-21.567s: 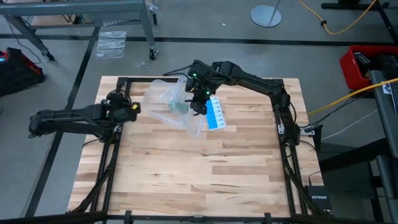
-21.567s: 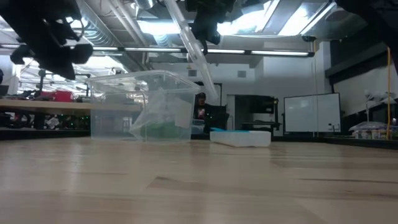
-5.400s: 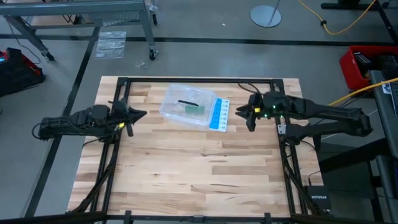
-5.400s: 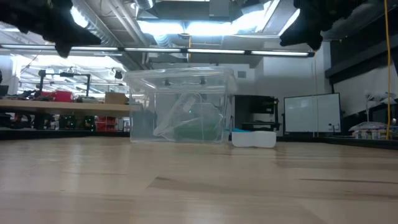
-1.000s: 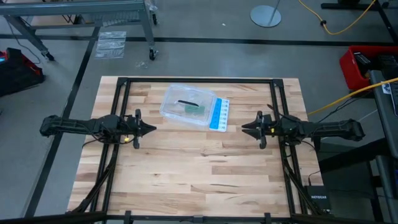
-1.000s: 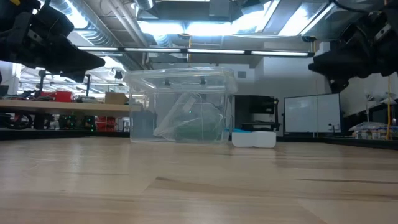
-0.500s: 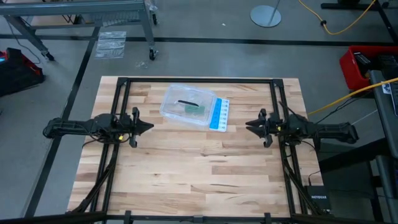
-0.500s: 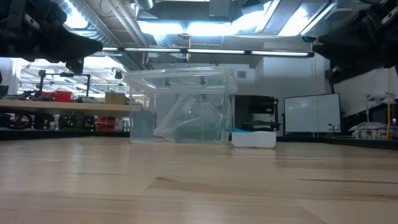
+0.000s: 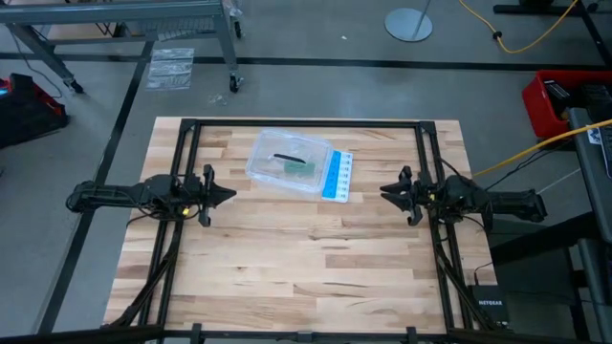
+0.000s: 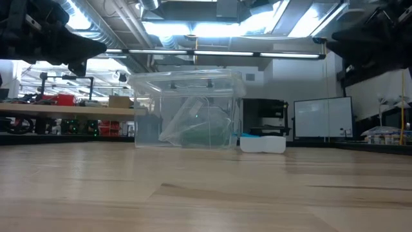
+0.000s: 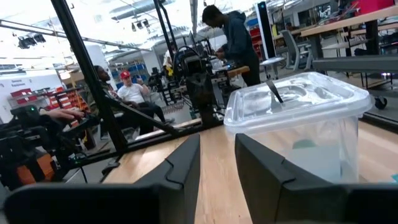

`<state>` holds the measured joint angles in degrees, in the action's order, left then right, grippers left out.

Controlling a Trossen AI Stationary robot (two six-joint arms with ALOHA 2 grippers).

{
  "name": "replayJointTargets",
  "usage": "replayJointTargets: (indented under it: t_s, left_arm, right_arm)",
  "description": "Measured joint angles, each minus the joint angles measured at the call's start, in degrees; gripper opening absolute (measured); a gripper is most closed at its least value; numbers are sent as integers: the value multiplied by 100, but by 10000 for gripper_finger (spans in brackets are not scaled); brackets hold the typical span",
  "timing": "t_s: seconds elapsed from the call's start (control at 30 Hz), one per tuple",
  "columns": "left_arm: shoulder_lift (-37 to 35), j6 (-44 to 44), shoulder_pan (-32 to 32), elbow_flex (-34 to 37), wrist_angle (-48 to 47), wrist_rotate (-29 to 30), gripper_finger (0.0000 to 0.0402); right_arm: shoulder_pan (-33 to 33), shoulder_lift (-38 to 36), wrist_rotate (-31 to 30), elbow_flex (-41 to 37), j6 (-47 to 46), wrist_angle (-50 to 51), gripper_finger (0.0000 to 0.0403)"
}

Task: Roll bandage
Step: Return to Home Position

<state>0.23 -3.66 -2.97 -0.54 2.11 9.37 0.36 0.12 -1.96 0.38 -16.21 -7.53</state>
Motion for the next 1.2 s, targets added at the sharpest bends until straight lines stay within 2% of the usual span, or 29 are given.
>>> replayJointTargets:
  t_s: [0.57, 1.2]
  left_arm:
    - [0, -1, -2, 0, 0, 0, 3]
    - [0, 0, 0, 0, 0, 0, 3]
  right_arm:
    - [0, 0, 0, 0, 0, 502, 106]
    - [0, 2, 0, 0, 0, 514, 106]
